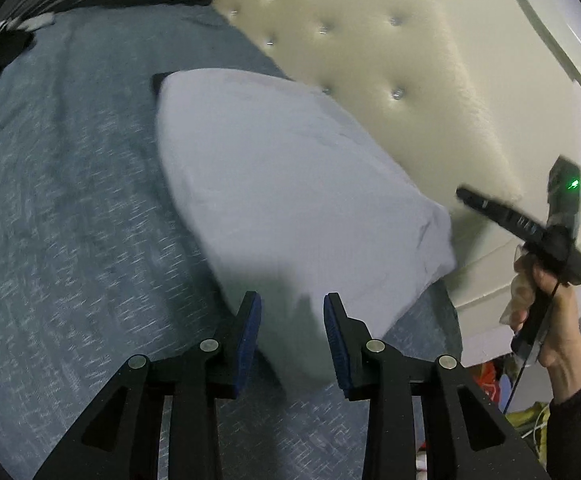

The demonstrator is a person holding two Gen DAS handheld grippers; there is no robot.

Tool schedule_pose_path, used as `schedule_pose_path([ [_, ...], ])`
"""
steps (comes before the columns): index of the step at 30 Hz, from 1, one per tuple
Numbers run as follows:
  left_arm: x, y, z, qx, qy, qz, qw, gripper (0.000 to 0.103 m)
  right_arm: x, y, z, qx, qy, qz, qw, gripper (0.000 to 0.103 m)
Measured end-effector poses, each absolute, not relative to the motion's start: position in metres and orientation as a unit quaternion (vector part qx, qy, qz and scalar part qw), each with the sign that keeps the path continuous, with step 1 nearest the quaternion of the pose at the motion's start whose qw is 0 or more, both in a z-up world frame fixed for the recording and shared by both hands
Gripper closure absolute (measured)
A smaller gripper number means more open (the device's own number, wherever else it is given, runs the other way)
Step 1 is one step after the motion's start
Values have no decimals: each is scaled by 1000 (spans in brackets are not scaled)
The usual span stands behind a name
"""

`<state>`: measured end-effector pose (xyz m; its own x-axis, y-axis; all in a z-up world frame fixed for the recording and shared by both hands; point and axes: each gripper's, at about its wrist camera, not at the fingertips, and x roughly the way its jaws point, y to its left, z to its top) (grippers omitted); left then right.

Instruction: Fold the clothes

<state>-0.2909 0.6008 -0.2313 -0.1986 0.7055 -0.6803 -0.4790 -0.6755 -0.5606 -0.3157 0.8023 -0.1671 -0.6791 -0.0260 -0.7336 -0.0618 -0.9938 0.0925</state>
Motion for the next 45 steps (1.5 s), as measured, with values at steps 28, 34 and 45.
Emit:
schedule_pose_path([
  [28, -292, 657, -270, -535, -40, 742, 403, 70, -304, 821, -257, -468, 123, 875, -19, 103],
  [34, -293, 657, -272, -534, -46, 744, 399, 70, -281, 842, -253, -461, 118, 880, 14, 103],
  [45, -294, 660, -262, -537, -20, 744, 397, 70, -262, 846, -247, -438, 153, 885, 33, 103],
])
